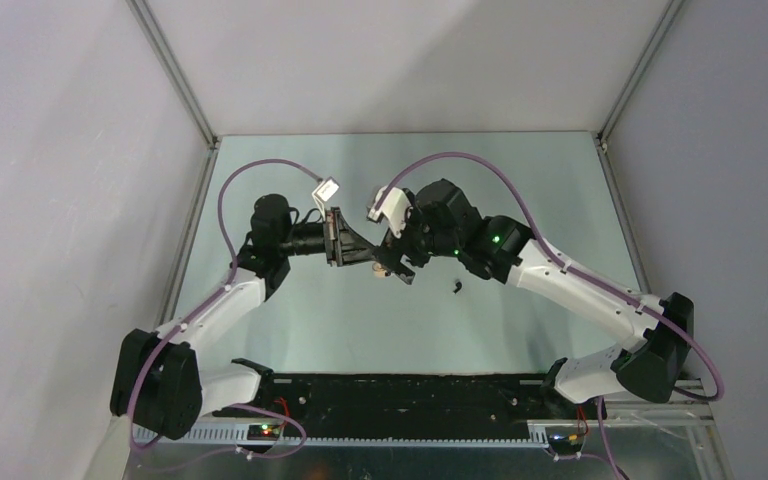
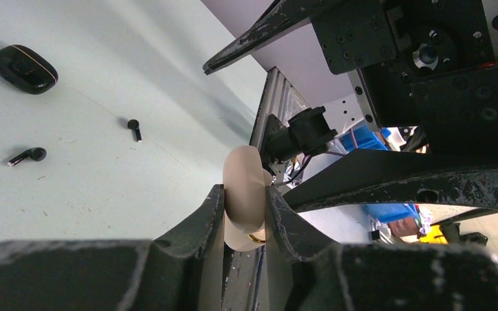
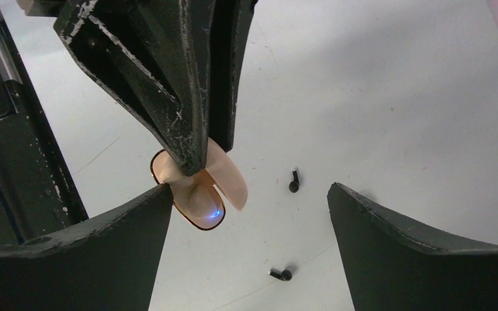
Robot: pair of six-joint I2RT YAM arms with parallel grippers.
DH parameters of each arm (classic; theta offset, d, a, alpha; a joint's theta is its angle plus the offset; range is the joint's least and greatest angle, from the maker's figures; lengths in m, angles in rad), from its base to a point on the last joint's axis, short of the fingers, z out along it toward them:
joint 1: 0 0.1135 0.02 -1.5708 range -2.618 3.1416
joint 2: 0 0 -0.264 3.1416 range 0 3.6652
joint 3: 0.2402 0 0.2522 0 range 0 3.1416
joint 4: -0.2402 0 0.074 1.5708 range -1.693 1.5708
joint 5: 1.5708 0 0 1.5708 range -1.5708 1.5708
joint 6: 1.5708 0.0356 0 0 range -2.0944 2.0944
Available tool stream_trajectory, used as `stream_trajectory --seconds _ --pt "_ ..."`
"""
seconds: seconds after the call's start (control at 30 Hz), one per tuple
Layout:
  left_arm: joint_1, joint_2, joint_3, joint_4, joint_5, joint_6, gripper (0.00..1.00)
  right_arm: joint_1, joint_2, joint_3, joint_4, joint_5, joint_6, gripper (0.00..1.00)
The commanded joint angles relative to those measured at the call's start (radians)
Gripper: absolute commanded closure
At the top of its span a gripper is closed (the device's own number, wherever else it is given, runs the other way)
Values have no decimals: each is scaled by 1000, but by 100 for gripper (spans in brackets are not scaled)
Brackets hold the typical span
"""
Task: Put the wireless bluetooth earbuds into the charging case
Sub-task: Place the earbud in the charging case.
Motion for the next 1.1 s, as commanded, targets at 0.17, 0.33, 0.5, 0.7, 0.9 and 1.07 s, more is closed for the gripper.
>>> stream_trajectory --seconds 0.17,0.33,0.5,0.7,0.9,1.07 --pt "-3 -29 45 10 19 35 100 -15 -16 41 18 23 -16 6" --pt "-3 -26 47 7 16 38 100 -12 -24 41 -18 -63 -51 4" --pt "-3 -23 44 4 14 42 100 -9 -32 41 -25 -98 -31 4" --pt "-1 -20 40 -16 -9 74 100 -68 -92 59 -52 -203 -23 2" --pt "-1 55 53 -41 -3 104 100 -201 -143 53 -167 -373 -1 1" --pt "-5 105 89 -40 48 113 100 -229 -155 -17 -203 -438 -88 4"
